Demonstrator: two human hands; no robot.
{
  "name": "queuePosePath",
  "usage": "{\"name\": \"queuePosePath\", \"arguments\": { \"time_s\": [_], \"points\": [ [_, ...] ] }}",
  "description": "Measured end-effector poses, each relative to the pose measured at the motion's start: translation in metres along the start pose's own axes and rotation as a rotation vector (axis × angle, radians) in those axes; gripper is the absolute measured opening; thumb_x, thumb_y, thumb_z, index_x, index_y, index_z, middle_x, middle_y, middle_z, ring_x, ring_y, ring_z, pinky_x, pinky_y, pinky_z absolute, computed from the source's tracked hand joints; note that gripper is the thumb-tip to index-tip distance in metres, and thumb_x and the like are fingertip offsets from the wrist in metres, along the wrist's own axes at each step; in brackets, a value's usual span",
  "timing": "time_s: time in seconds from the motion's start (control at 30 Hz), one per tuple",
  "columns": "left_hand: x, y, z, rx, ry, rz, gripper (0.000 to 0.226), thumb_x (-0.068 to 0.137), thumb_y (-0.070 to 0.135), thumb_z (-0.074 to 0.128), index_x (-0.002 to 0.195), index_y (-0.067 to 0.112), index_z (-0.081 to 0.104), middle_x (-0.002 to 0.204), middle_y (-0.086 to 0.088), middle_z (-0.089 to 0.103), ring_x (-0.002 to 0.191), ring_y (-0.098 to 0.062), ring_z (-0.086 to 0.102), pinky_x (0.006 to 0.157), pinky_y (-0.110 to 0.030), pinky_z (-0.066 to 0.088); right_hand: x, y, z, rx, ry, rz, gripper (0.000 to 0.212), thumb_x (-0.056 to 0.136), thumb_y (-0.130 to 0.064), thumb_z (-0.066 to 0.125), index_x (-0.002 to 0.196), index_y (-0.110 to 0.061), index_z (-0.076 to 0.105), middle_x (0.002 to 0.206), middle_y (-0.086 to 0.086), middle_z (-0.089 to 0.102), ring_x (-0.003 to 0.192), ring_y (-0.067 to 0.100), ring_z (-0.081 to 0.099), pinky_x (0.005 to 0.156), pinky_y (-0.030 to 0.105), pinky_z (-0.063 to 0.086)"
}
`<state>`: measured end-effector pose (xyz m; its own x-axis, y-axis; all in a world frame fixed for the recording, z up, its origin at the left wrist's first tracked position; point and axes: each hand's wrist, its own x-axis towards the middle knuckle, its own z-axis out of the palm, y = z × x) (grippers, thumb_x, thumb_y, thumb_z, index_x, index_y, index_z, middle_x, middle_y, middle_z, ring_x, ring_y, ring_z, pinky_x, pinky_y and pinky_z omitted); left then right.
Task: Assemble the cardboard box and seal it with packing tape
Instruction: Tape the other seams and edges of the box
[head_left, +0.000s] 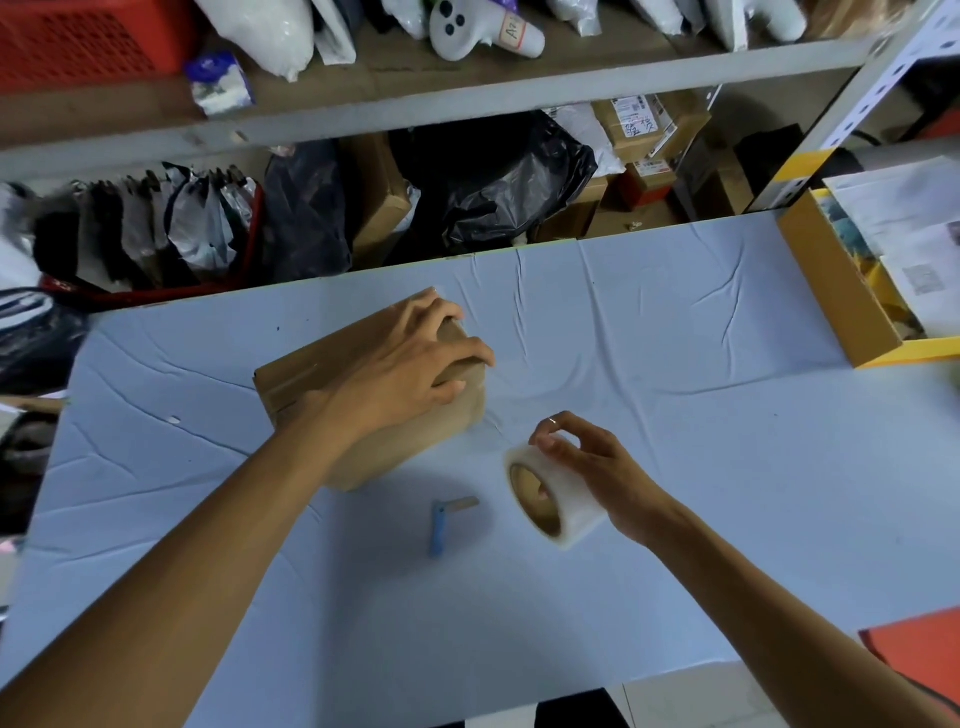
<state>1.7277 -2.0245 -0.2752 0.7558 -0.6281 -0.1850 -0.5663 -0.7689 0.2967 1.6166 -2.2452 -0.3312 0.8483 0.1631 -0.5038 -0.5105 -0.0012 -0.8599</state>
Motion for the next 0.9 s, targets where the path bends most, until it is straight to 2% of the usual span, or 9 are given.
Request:
{"name": "queuePosePath", "arguments": {
  "time_s": [0.17,0.27,0.4,0.57,0.63,0.7,0.77,0.83,0.9],
  "points": [
    [-0.002,0.004,0.001,-0.019,-0.002,-0.011,0.034,0.092,0.029,0.054,0.124,0.041,0.05,0.147,-0.002,0.021,0.142,-0.028,0.002,0.112,-0.049,0.02,-0.001,0.002,0.0,0.006,-0.002,0.031,0.01,0.093,-0.025,0.06,0.09,-0.016,0.063,0.085,0.006,0.065,0.071,0.024,0.06,0.062,0.03,0.045],
    [-0.003,0.004,-0.001,-0.021,-0.007,-0.015,0.037,0.092,0.031,0.055,0.128,0.04,0.049,0.149,-0.001,0.02,0.144,-0.026,0.001,0.114,-0.049,0.015,0.004,0.003,0.005,-0.028,0.06,0.032,0.011,0.094,-0.021,0.059,0.09,-0.015,0.067,0.082,0.008,0.064,0.068,0.024,0.06,0.06,0.026,0.045],
    [-0.004,0.005,0.0,0.001,0.009,-0.012,0.039,0.093,0.031,0.055,0.131,0.039,0.049,0.153,-0.002,0.019,0.146,-0.026,0.0,0.117,-0.05,0.007,0.006,-0.001,0.01,-0.05,0.072,0.0,0.013,0.096,-0.013,0.056,0.103,-0.009,0.066,0.072,0.007,0.062,0.053,0.012,0.06,0.05,0.015,0.045],
    [-0.005,0.007,0.001,-0.035,0.003,-0.015,0.038,0.093,0.029,0.055,0.13,0.038,0.05,0.153,-0.002,0.018,0.146,-0.026,-0.002,0.118,-0.052,0.006,0.009,-0.001,0.008,-0.151,0.033,0.035,0.013,0.096,-0.019,0.056,0.106,-0.019,0.064,0.074,0.004,0.062,0.053,0.006,0.054,0.05,0.011,0.04],
    [-0.004,0.009,0.002,-0.064,-0.004,-0.02,0.037,0.093,0.028,0.055,0.128,0.039,0.051,0.153,-0.001,0.018,0.146,-0.027,-0.003,0.118,-0.053,0.005,0.013,0.003,0.009,-0.177,0.047,0.051,0.011,0.096,-0.022,0.057,0.106,-0.023,0.063,0.077,0.008,0.055,0.058,0.013,0.049,0.05,0.015,0.037],
    [-0.003,0.01,0.003,-0.071,-0.009,-0.016,0.038,0.092,0.028,0.055,0.128,0.04,0.051,0.153,0.0,0.018,0.146,-0.027,-0.004,0.118,-0.054,0.004,0.018,0.008,0.01,-0.244,0.099,0.044,0.01,0.094,-0.026,0.059,0.102,-0.031,0.062,0.092,0.009,0.048,0.072,0.019,0.047,0.058,0.018,0.037],
    [-0.003,0.01,0.002,-0.08,-0.008,-0.022,0.038,0.092,0.026,0.055,0.127,0.04,0.052,0.153,0.0,0.018,0.146,-0.027,-0.004,0.117,-0.054,0.003,0.019,0.011,0.011,-0.314,0.178,-0.019,0.012,0.093,-0.024,0.062,0.099,-0.034,0.064,0.108,0.002,0.044,0.086,0.017,0.052,0.068,0.016,0.04],
    [-0.002,0.009,0.001,-0.072,-0.004,-0.024,0.037,0.092,0.026,0.055,0.126,0.039,0.052,0.153,0.0,0.019,0.146,-0.026,-0.003,0.118,-0.054,0.005,0.018,0.011,0.012,-0.23,0.164,-0.088,0.012,0.092,-0.016,0.062,0.092,-0.026,0.068,0.107,-0.002,0.058,0.081,0.014,0.055,0.07,0.019,0.04],
    [-0.003,0.009,-0.001,-0.062,0.0,-0.021,0.036,0.093,0.025,0.055,0.126,0.039,0.053,0.153,-0.001,0.02,0.146,-0.026,-0.002,0.118,-0.053,0.005,0.015,0.01,0.014,-0.133,0.12,-0.114,0.011,0.092,-0.013,0.063,0.085,-0.019,0.069,0.092,0.001,0.069,0.077,0.012,0.058,0.07,0.024,0.04]
  ]
}}
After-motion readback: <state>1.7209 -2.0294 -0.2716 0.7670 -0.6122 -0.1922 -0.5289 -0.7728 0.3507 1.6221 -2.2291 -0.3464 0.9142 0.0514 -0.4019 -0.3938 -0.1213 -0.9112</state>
